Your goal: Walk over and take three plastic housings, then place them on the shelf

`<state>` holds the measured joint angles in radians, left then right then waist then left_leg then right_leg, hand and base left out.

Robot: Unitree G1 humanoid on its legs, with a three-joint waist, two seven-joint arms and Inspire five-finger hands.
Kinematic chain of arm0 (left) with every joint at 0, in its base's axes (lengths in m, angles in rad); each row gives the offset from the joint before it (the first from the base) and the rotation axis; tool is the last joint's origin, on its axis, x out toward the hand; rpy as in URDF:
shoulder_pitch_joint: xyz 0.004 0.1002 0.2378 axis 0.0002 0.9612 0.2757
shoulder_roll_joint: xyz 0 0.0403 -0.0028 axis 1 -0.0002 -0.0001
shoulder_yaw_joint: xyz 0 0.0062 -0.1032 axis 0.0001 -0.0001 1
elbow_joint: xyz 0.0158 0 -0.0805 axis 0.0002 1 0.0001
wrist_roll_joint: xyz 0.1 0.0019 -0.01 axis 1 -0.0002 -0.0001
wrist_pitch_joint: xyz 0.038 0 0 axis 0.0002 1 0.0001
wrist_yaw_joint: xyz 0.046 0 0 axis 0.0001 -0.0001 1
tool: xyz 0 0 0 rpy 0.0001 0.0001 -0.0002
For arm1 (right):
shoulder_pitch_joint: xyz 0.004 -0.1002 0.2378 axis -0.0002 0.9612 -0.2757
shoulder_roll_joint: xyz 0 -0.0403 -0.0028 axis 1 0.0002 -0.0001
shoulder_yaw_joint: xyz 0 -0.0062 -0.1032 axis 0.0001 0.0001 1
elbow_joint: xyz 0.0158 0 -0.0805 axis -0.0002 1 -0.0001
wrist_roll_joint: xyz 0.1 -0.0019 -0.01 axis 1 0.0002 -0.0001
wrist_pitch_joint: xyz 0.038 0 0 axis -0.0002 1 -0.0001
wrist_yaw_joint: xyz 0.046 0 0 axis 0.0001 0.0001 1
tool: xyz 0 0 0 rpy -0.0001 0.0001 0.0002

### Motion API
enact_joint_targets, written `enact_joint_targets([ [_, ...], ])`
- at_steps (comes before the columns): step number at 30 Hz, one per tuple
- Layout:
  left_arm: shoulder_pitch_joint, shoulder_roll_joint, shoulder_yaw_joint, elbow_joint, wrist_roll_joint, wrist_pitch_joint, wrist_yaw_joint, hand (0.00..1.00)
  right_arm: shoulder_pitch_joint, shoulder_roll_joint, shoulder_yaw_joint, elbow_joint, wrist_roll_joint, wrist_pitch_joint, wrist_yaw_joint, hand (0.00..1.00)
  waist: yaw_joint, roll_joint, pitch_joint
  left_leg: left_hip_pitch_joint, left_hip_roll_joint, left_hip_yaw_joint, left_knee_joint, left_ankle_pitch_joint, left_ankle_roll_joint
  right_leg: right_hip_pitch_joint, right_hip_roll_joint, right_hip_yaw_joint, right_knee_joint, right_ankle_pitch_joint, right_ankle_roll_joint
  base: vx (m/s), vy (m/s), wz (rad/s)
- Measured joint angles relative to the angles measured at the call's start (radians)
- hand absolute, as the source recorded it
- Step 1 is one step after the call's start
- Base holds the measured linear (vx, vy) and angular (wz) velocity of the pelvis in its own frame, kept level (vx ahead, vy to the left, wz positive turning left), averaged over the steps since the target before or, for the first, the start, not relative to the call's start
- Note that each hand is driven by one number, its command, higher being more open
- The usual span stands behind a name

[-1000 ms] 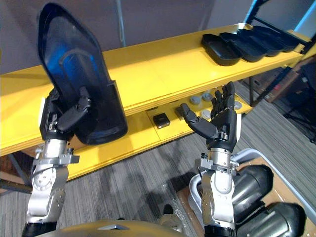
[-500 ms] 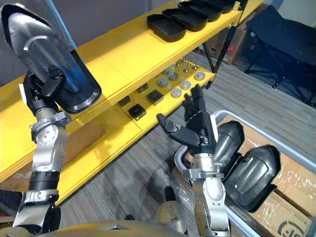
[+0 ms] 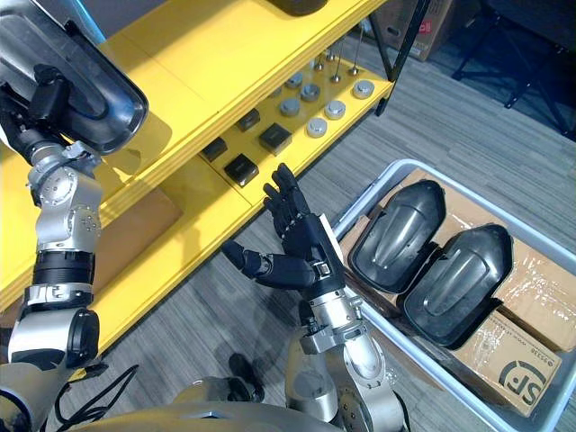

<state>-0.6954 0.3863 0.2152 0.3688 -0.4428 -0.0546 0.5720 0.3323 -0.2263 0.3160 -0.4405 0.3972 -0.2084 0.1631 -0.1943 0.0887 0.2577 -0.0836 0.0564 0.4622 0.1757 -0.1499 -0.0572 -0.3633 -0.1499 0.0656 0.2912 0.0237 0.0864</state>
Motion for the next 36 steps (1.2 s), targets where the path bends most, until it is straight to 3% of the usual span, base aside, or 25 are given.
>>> enact_joint_targets([
  [8, -0.045, 0.006, -0.018, 0.104, -0.061, 0.047, -0.009, 0.00, -0.035, -0.034, 0.109, -0.011, -0.019, -0.005, -0.016, 1.00, 0.020, 0.007, 0.054, -0.052, -0.009, -0.032, 0.016, 0.009, 0.002, -0.034, -0.022, -0.028, 0.010, -0.002, 0.001, 0.02, 0.000, 0.15],
  [13, -0.148, 0.070, -0.081, 0.101, -0.057, 0.061, -0.015, 0.00, -0.089, -0.049, 0.170, -0.035, -0.019, -0.005, -0.023, 1.00, 0.055, -0.005, 0.106, -0.107, -0.019, -0.062, 0.048, 0.011, 0.003, -0.073, -0.046, -0.049, 0.043, -0.008, 0.002, -0.02, -0.003, 0.22],
  [18, -0.185, 0.099, -0.094, 0.101, -0.060, 0.092, -0.015, 0.00, -0.123, -0.051, 0.199, -0.042, -0.019, -0.004, -0.070, 1.00, 0.062, -0.021, 0.118, -0.144, -0.017, -0.083, 0.078, 0.005, 0.004, -0.082, -0.058, -0.073, 0.044, -0.007, 0.004, 0.00, -0.002, 0.17],
  [19, -0.192, 0.103, -0.096, 0.102, -0.060, 0.099, -0.014, 1.00, -0.123, -0.051, 0.201, -0.043, -0.019, -0.004, -0.077, 1.00, 0.064, -0.021, 0.118, -0.151, -0.017, -0.086, 0.084, 0.004, 0.006, -0.085, -0.058, -0.074, 0.044, -0.007, 0.005, 0.01, 0.016, 0.10],
  [21, -0.226, 0.116, -0.104, 0.104, -0.060, 0.121, -0.010, 1.00, -0.124, -0.051, 0.212, -0.042, -0.020, -0.003, -0.103, 1.00, 0.083, -0.025, 0.131, -0.159, -0.017, -0.087, 0.093, 0.003, 0.006, -0.089, -0.060, -0.075, 0.045, -0.005, 0.006, 0.01, 0.009, 0.06],
  [28, -0.279, 0.143, -0.128, 0.206, -0.057, 0.182, 0.036, 1.00, -0.159, -0.050, 0.225, -0.042, -0.020, -0.002, -0.138, 1.00, 0.080, -0.025, 0.141, -0.201, 0.003, -0.080, 0.146, -0.016, 0.009, -0.099, -0.058, -0.088, 0.042, -0.003, 0.009, 0.02, 0.000, 0.05],
  [36, -0.371, 0.143, -0.127, 0.260, -0.018, 0.210, 0.100, 1.00, -0.151, -0.048, 0.227, -0.029, -0.020, -0.002, -0.152, 1.00, 0.079, -0.034, 0.146, -0.206, 0.023, -0.052, 0.171, -0.025, 0.022, -0.086, -0.049, -0.092, 0.028, 0.003, 0.013, 0.01, 0.002, -0.01],
])
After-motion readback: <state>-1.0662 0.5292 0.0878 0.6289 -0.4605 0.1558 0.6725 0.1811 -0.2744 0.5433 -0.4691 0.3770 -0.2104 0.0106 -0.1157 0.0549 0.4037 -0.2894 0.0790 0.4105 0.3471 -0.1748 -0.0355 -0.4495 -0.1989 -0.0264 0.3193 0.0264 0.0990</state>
